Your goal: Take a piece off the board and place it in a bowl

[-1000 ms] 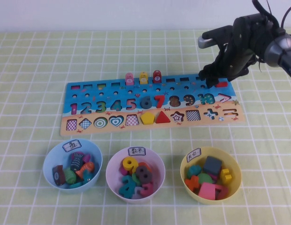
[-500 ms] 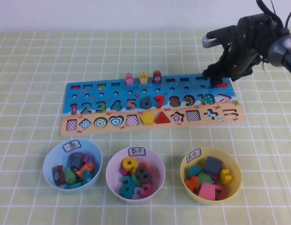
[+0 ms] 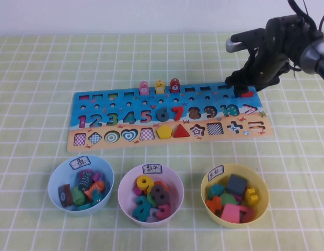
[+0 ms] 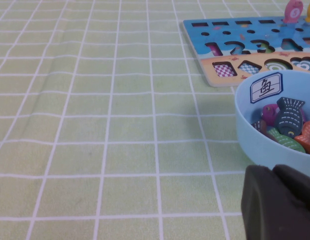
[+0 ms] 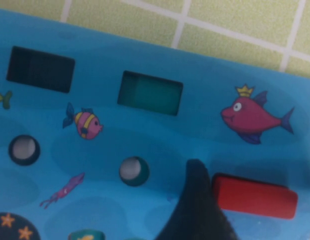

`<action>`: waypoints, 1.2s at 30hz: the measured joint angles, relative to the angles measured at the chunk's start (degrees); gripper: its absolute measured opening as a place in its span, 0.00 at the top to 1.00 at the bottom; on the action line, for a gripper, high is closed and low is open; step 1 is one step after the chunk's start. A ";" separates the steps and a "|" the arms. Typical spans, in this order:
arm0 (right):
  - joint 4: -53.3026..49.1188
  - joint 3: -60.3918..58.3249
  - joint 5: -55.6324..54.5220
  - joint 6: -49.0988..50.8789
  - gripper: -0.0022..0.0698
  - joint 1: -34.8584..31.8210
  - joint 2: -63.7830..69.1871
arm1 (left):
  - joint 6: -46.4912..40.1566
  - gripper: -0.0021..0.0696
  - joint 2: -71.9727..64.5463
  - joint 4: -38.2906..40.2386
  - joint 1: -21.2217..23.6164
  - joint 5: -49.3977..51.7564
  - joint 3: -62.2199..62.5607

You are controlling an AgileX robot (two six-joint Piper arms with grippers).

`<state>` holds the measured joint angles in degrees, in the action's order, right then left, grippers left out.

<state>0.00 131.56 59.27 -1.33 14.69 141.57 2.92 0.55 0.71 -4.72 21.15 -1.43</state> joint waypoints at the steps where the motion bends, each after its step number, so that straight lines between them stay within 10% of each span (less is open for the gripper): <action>1: 0.33 0.00 0.00 0.00 0.36 -0.15 0.00 | 0.00 0.98 0.00 0.00 0.00 0.00 0.00; 28: 3.23 0.75 1.78 -1.09 0.53 -0.73 1.02 | 0.00 0.98 0.00 0.00 0.00 0.00 0.00; 36: 2.01 1.08 3.70 -1.09 0.42 -0.73 1.02 | 0.00 0.98 0.00 0.00 0.00 0.00 0.00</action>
<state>2.01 132.64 62.97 -2.42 13.96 142.59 2.92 0.55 0.71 -4.72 21.15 -1.43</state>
